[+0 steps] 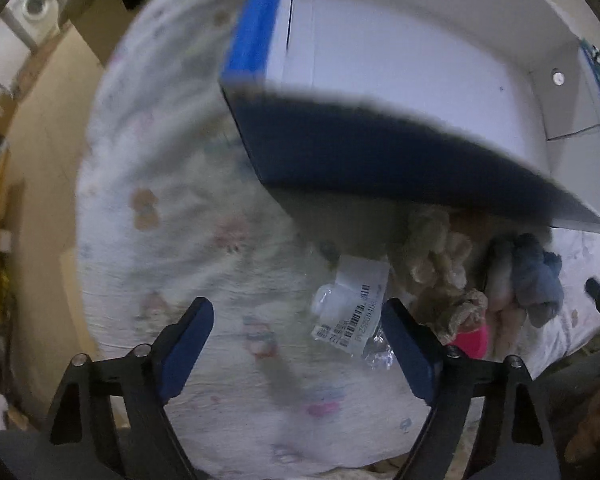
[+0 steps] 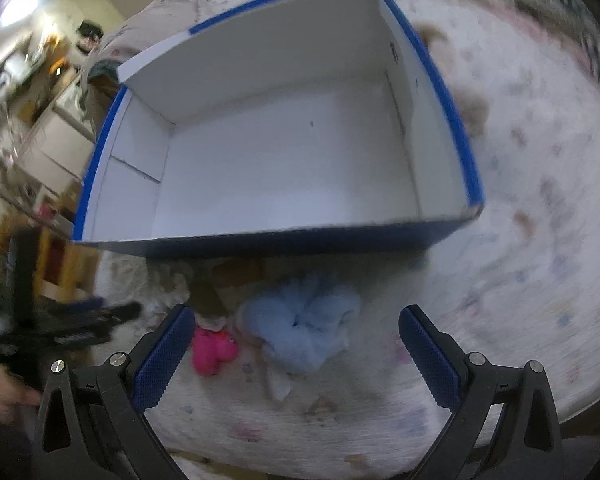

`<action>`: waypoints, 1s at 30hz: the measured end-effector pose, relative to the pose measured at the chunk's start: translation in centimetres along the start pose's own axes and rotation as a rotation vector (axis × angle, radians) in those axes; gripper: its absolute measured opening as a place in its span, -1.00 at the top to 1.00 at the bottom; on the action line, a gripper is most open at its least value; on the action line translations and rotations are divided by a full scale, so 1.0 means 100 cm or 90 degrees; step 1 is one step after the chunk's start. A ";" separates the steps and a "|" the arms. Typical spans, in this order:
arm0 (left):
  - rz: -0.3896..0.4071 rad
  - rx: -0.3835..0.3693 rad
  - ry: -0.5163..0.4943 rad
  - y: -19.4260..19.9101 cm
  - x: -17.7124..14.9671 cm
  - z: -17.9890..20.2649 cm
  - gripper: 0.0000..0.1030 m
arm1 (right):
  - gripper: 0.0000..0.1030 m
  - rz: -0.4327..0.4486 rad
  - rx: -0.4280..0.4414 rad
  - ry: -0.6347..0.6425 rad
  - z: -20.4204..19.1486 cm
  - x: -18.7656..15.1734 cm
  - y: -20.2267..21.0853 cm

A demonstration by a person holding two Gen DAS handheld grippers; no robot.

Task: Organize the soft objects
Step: 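Grasp the clear plastic bag with the left tool while the right tool grasps the light-blue plush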

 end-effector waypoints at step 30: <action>0.034 -0.013 -0.004 -0.004 0.012 0.009 0.76 | 0.54 -0.085 0.069 -0.078 0.014 -0.020 -0.049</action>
Point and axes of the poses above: each gripper's, at about its wrist camera, not at the fingertips, and y roughly against the way its jaws point, z to its right, x to its top, the point moved 10 cm from there along -y, roughly the way its jaws point, and after that the axes turned 15 degrees about x, right-handed, at the moved point
